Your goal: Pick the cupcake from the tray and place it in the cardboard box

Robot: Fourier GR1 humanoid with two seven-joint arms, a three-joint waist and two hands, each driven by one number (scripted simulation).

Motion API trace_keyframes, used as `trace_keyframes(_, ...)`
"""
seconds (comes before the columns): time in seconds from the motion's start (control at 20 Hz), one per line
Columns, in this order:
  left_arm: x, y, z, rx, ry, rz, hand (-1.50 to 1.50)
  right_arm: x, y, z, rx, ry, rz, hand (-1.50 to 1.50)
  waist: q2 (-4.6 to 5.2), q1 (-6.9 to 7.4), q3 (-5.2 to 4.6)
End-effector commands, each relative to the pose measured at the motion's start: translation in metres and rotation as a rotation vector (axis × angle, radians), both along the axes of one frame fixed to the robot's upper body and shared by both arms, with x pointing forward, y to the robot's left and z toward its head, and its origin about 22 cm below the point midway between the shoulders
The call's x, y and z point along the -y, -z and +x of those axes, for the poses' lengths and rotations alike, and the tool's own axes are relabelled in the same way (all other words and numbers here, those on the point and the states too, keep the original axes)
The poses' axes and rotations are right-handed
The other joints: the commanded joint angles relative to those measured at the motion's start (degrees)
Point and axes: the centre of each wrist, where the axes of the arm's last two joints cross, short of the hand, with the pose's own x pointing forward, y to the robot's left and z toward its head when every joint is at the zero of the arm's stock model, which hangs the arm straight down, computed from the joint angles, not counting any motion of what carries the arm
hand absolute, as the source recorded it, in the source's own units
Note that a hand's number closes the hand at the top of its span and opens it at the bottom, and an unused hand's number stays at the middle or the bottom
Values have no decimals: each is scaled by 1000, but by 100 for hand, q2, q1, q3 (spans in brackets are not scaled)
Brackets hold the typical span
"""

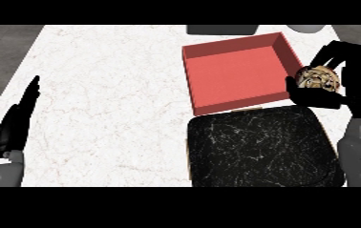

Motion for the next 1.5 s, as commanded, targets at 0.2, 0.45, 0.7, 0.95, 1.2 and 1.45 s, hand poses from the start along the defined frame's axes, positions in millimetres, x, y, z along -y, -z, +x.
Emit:
trace_keyframes(0.2,-2,2,4,14,-3,4,0,-21,-9,79,15,-4,172,150,20,17,2)
trace_keyframes(0.45,2,4,-3,10,7,1,0,-40,-4,119,-32,-1,233,150,18,50,3)
trace_keyframes(0.7,11,24,1,17,11,-2,0,-44,19,153,-54,16,236,150,58,107,2)
trace_keyframes(0.95,8,6,5,15,29,-15,0,-36,27,174,-129,71,174,150,94,205,3)
trace_keyframes(1.2,8,-17,19,40,47,3,0,-36,59,175,-188,166,384,-150,141,270,11)
trace_keyframes(1.45,9,-12,11,29,49,6,0,-39,63,179,-157,141,417,-150,141,335,13)
